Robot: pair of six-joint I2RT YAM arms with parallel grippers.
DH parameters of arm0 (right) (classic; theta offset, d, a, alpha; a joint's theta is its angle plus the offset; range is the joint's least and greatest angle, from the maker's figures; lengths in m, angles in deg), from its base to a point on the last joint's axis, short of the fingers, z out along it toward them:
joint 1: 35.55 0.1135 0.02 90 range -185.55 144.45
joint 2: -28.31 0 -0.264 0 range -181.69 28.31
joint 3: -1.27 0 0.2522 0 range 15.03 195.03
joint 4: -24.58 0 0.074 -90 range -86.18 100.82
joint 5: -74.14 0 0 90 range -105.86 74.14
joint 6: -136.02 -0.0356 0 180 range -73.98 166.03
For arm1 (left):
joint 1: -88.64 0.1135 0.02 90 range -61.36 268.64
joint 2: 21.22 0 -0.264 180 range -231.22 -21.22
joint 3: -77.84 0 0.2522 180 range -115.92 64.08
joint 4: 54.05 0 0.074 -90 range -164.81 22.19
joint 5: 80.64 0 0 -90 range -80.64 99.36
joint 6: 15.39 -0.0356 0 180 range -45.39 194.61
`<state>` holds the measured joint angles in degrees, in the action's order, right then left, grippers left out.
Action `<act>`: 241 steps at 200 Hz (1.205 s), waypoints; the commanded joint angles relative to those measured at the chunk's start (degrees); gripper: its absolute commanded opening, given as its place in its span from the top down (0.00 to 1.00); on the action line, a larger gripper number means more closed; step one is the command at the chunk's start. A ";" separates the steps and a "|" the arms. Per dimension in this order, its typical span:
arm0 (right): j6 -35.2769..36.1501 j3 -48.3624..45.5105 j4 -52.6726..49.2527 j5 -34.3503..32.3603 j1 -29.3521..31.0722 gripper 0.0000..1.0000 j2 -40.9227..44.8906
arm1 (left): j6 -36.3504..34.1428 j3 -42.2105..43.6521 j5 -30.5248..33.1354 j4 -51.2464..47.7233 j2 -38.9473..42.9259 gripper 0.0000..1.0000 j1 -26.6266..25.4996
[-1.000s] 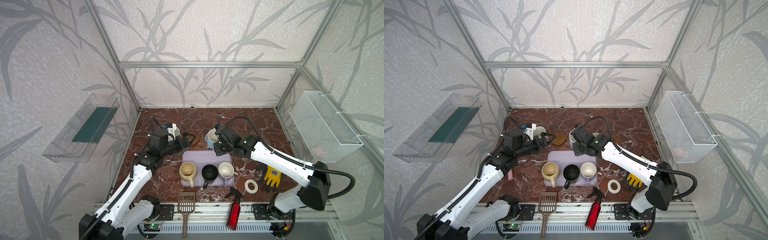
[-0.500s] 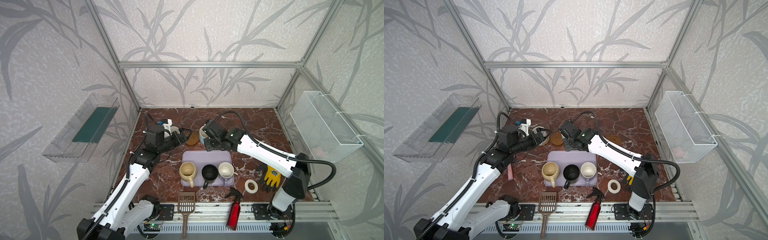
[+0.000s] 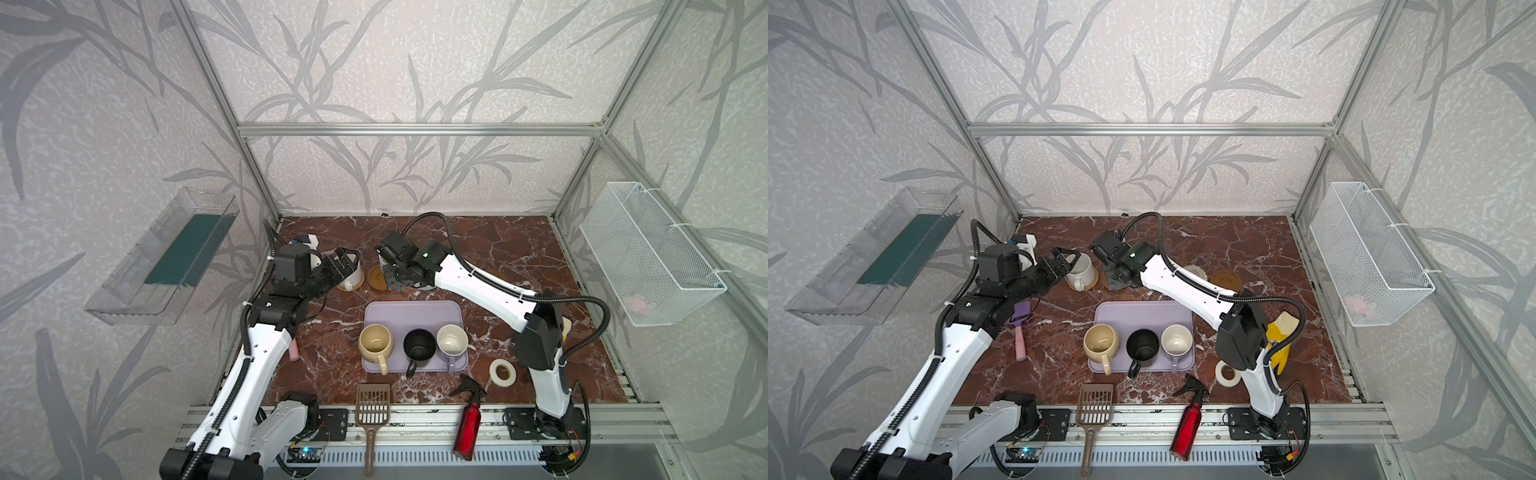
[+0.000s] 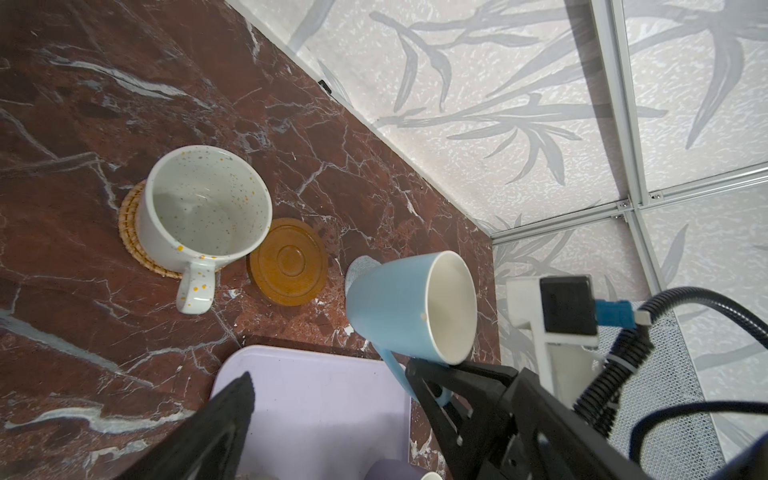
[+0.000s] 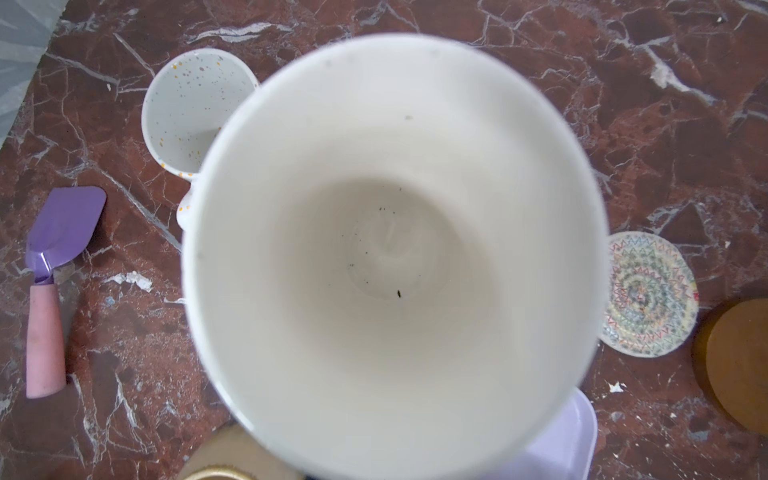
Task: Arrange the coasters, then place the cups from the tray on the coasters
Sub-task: 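Lift the light blue mug with right gripper toward the wooden coaster, then lower the light blue mug onto the wooden coaster beside the speckled mug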
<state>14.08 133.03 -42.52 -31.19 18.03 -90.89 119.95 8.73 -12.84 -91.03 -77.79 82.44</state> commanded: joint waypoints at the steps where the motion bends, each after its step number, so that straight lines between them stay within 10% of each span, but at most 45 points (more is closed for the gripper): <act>1: -1.79 6.32 -1.54 -2.84 0.21 1.00 -2.39 | -1.09 -0.60 -0.52 -0.92 -1.42 0.01 1.27; 92: -7.32 30.77 -12.42 -1.28 0.11 1.00 -19.40 | 0.89 4.08 2.47 3.93 -3.01 0.01 3.11; 241: -8.42 34.51 -11.07 0.10 -1.54 1.00 -26.81 | 3.83 10.97 -0.32 12.10 -5.54 0.01 4.37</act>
<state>5.78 163.61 -55.05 -30.29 16.91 -116.59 122.68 18.30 -12.36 -81.44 -83.06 86.53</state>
